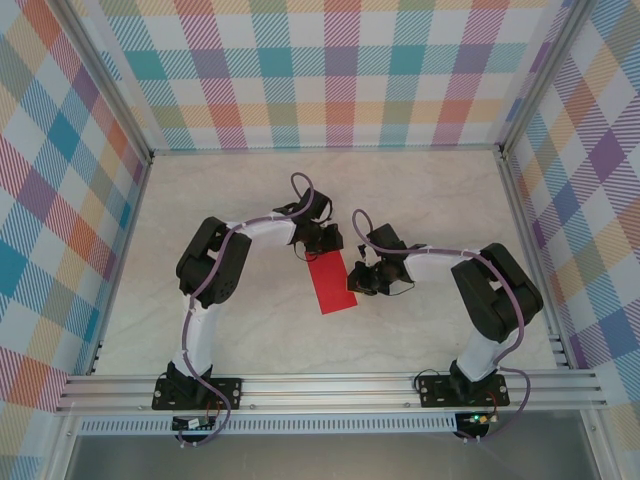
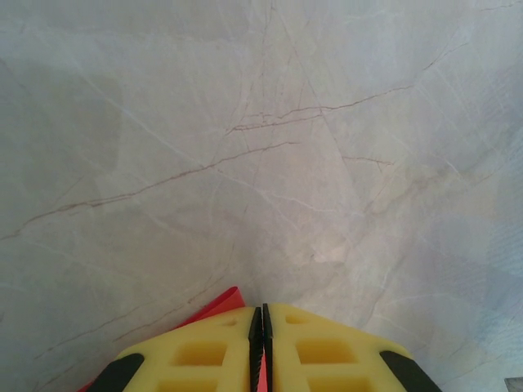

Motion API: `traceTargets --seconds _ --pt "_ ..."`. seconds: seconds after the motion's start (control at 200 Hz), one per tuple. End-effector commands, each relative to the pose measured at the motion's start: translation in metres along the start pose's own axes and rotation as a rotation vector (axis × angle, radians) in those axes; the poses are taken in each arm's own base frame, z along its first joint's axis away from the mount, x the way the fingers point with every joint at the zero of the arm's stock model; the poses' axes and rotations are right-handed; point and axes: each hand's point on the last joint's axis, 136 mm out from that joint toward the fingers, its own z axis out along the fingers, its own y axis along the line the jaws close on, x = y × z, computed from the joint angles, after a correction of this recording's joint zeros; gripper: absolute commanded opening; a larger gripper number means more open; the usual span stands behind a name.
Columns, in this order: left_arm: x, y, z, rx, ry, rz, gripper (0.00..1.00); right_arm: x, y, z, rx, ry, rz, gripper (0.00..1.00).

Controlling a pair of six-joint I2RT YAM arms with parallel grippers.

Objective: Fold a paper plane with a square sheet of paper (pick it up from the middle)
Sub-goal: First fold in half a square sheet of paper at the center of the table.

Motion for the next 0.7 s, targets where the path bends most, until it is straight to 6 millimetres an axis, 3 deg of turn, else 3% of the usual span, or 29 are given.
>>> traceTargets --seconds 0.0,0.45,0.695 --pt "-0.022 0.036 0.010 -0.116 -0.076 -0.006 0.13 0.066 -0.056 0.004 0.187 0.208 0.125 0.11" --pt "-0.034 0.023 0.002 -0.085 -0.103 0.004 0.15 0.067 -0.056 0.004 0.186 0.208 0.128 0.11" --pt "-0.030 0.034 0.009 -0.122 -0.095 -0.002 0.15 0.067 -0.057 0.005 0.187 0.210 0.130 0.11"
